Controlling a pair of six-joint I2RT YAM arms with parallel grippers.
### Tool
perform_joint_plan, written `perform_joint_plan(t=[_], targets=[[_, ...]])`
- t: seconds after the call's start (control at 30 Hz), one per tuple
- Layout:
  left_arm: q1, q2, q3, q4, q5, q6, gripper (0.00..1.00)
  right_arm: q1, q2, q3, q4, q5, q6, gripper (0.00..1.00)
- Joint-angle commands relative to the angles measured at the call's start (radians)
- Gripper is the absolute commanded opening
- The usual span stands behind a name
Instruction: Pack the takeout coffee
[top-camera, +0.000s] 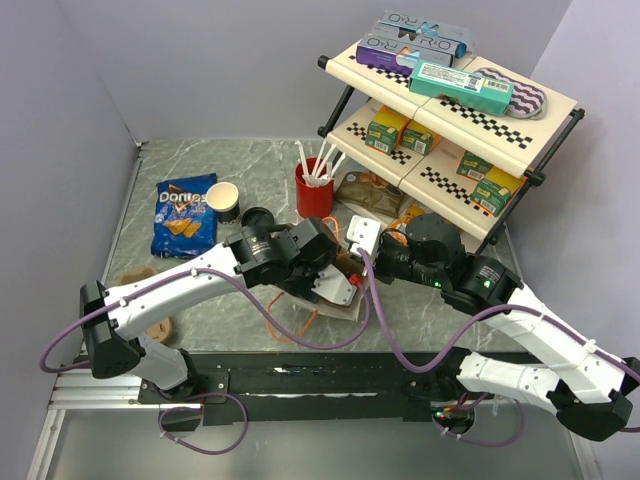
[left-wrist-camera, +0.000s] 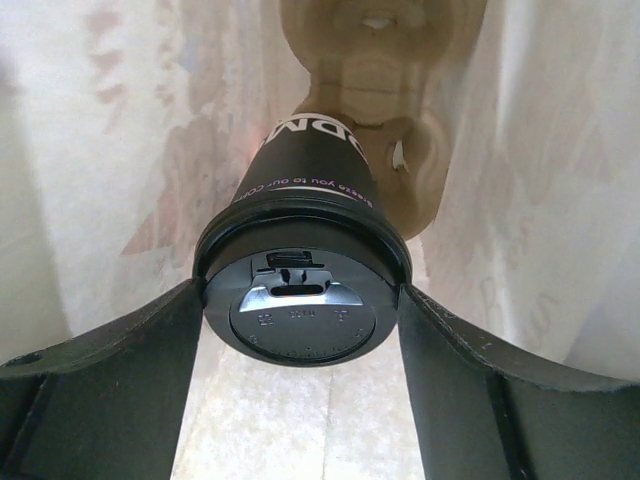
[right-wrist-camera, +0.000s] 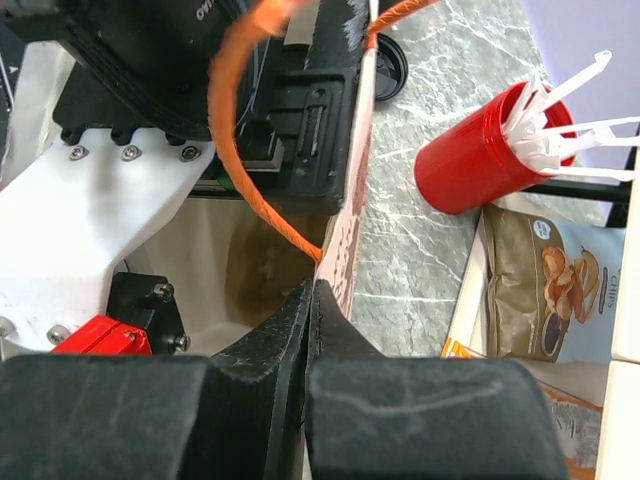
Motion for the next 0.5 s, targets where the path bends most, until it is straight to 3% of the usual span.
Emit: perform_joint_plan(t=[0.0, 0.47], targets=[[0.006, 0.025, 0.020, -0.059, -0.011, 0.014, 0.01, 0.003, -0.017, 0.015, 0.057, -0.020, 0.021, 0.00], [0.004, 0.049, -0.020, -0.094, 0.003, 0.032, 0.01, 0.001, -0.027, -0.001, 0.102, -0.041, -0.008, 0.00]])
